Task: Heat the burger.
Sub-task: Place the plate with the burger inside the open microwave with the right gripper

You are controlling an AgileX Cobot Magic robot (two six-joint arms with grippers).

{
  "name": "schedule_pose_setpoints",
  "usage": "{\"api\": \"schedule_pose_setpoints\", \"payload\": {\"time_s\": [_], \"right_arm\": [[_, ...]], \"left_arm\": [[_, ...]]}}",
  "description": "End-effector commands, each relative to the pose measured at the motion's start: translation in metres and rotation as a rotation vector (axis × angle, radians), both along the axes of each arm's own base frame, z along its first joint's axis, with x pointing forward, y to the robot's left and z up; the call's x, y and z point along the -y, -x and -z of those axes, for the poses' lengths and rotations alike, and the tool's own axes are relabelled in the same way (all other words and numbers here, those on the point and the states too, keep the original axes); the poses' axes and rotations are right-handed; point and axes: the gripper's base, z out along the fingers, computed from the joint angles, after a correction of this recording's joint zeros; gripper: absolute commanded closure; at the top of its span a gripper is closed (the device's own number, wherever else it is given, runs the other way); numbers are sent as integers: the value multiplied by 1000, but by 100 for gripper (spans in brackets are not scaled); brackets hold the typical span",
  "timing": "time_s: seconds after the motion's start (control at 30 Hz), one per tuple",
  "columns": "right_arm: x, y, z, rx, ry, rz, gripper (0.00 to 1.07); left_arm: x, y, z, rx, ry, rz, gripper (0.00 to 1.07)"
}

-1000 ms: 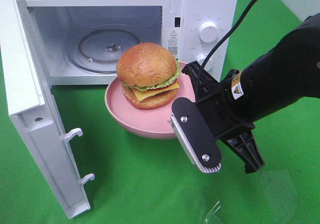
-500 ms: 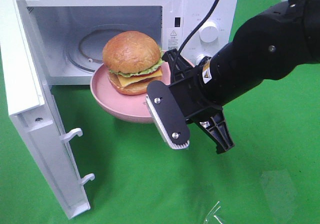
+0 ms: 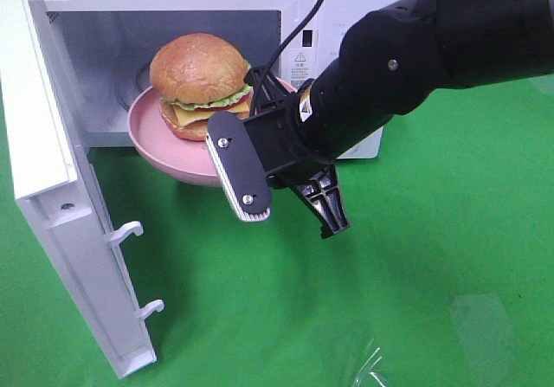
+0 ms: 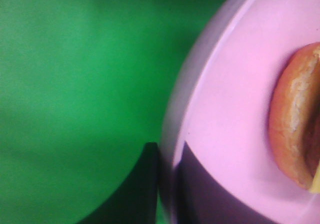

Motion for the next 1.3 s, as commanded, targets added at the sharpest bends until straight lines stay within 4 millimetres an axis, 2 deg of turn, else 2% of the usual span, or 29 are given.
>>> {"api": "schedule_pose_setpoints", "payload": {"time_s": [0.03, 0.6, 0.73, 1.23, 1.3], "right_arm": [[-10, -11, -10, 62, -68, 5, 107], [-35, -42, 1, 77, -64, 36, 107], [-41, -57, 4, 68, -42, 98, 107], [-64, -87, 6, 96, -37, 112, 107], [-70, -97, 5, 102, -22, 140, 107]], "left_arm": [[0, 2, 0, 25, 1, 6, 9], [0, 2, 0, 25, 1, 6, 9], [0, 2, 0, 25, 1, 6, 9], [0, 2, 0, 25, 1, 6, 9], [0, 2, 0, 25, 1, 6, 9]]}}
